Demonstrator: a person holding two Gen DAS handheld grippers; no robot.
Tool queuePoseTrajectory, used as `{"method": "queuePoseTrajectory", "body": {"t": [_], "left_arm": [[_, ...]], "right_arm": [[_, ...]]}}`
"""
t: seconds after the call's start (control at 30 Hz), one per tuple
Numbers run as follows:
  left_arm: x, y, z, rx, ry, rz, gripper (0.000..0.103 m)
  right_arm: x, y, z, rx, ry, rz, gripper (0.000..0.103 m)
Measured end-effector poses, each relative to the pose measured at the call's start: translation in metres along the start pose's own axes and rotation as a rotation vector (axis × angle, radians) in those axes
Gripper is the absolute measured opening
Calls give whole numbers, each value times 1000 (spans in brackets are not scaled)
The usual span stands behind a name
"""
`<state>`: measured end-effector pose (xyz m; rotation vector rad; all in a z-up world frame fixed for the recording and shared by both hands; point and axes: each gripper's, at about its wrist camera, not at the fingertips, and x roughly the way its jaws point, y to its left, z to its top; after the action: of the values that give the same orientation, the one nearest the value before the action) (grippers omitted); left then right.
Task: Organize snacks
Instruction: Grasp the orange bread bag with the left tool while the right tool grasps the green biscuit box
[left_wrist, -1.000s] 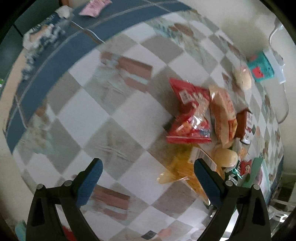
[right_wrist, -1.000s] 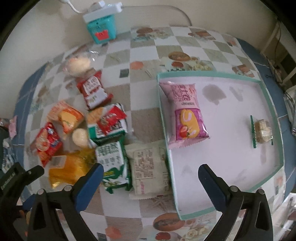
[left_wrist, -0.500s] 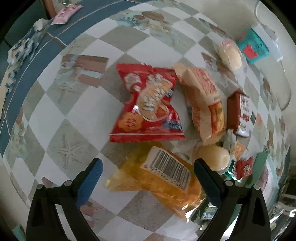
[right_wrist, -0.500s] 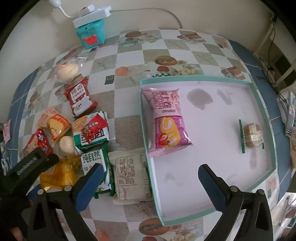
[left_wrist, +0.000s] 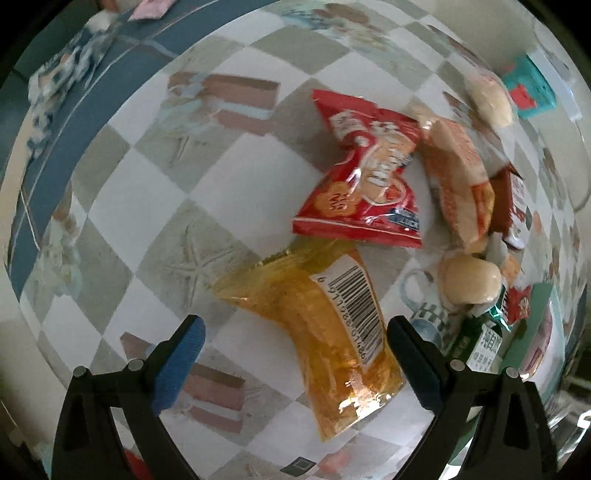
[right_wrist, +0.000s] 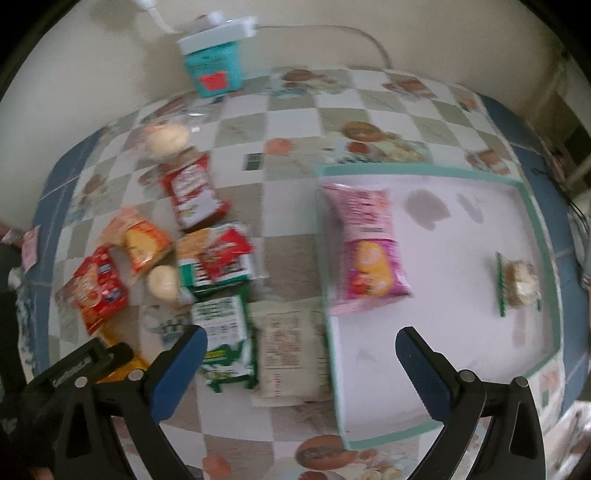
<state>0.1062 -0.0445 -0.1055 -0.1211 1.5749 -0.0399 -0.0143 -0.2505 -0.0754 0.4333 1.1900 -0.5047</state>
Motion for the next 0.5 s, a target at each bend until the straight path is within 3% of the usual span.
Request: {"method": "queuePoseTrajectory", "body": {"t": [0.03,0.13,0.3,0.5], "left_arm": [[1,3,-1,-5,5,-4,99],[2,15,-1,-10,12,-9,98],[-5,20,9,8,0,-4,85],[-10,16,9,11,15,-31,72]], "right_arm": [[1,5,-2,-15,-2,14,103],[9,22,-9,-71,-8,55,83],[23,39,-14,-136,14,87,62],[41,44,-18,-161,55,88,52]]}}
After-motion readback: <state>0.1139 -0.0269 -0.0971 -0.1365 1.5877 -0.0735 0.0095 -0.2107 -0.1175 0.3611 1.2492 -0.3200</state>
